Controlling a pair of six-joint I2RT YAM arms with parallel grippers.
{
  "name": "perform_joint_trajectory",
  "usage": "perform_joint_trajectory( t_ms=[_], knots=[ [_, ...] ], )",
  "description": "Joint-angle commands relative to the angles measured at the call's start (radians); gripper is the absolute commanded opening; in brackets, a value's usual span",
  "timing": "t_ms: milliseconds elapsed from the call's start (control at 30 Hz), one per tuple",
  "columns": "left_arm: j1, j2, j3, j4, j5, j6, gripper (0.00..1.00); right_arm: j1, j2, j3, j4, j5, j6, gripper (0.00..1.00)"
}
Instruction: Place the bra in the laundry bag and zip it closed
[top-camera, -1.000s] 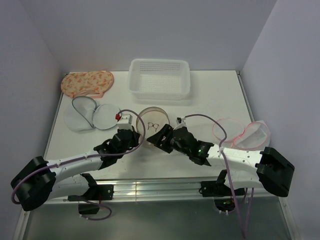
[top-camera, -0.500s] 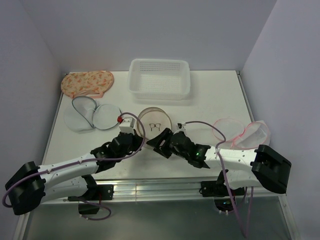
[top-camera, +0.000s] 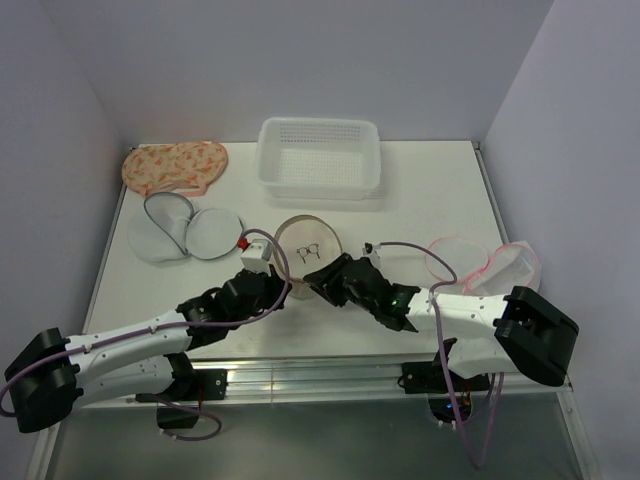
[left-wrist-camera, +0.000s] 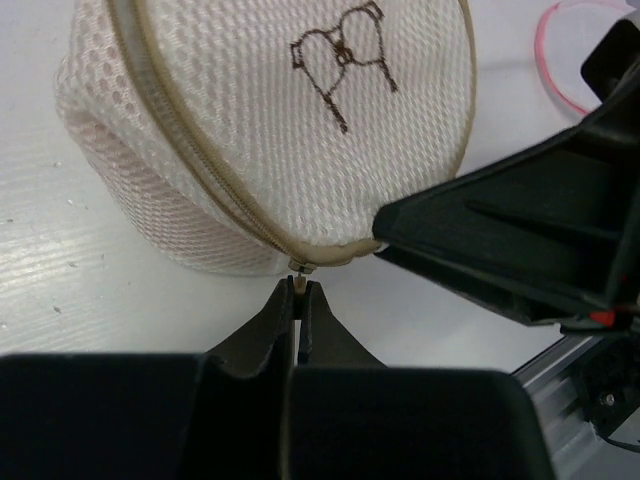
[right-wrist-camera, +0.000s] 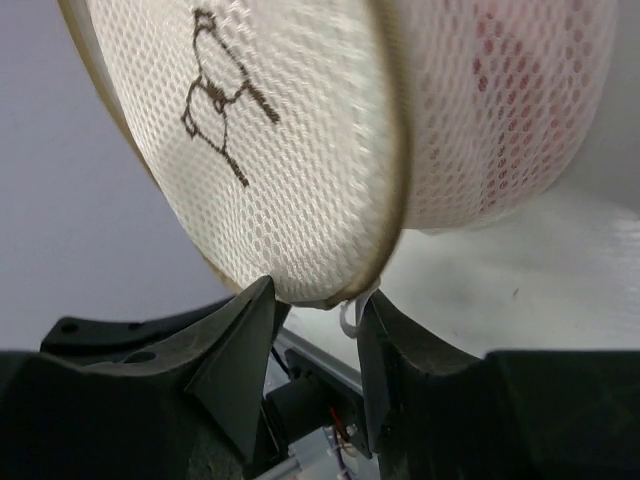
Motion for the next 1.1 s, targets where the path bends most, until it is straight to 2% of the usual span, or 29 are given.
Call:
perform_joint_trajectory(
  t_ms=[0,100,133,200,233,333,600,800,867,967,1067],
  knots=[
    [-0.013,-0.033,0.045,-0.017,0.012,-0.02,0.0,-0.033,0.01,0.019,0.027,0.029,-0.008,0.45],
    [-0.016,-0.044,0.049,-0.039,0.01,-0.026,0.0,-0.07,0.008,0.014,0.03,0.008,-0.032,0.34],
    [-0.017,-0.046,0.049,-0.043,0.006,-0.028,0.0,-0.082,0.007,0.008,0.032,0.0,-0.046,0.26],
    [-0.017,-0.047,0.053,-0.063,-0.002,-0.037,0.0,-0.119,-0.004,0.002,0.035,-0.016,-0.081,0.19],
    [-0.017,-0.046,0.056,-0.063,-0.008,-0.038,0.0,-0.133,-0.005,0.007,0.035,-0.044,-0.101,0.12],
    [-0.017,-0.029,0.071,-0.109,-0.031,-0.061,0.0,-0.2,-0.002,0.028,0.023,-0.11,-0.196,0.05],
    [-0.016,-0.026,0.087,-0.192,-0.099,-0.11,0.0,-0.382,0.037,0.161,-0.092,-0.267,-0.524,0.01],
    [-0.016,-0.052,0.093,-0.247,-0.148,-0.155,0.0,-0.45,0.125,0.334,-0.207,-0.382,-0.69,0.02],
    [-0.016,-0.061,0.095,-0.276,-0.163,-0.175,0.0,-0.472,0.159,0.365,-0.262,-0.381,-0.712,0.02],
    [-0.016,-0.069,0.087,-0.298,-0.18,-0.196,0.0,-0.519,0.179,0.381,-0.258,-0.413,-0.724,0.03],
    [-0.016,-0.076,0.075,-0.27,-0.171,-0.201,0.0,-0.529,0.202,0.437,-0.299,-0.433,-0.755,0.1]
  ],
)
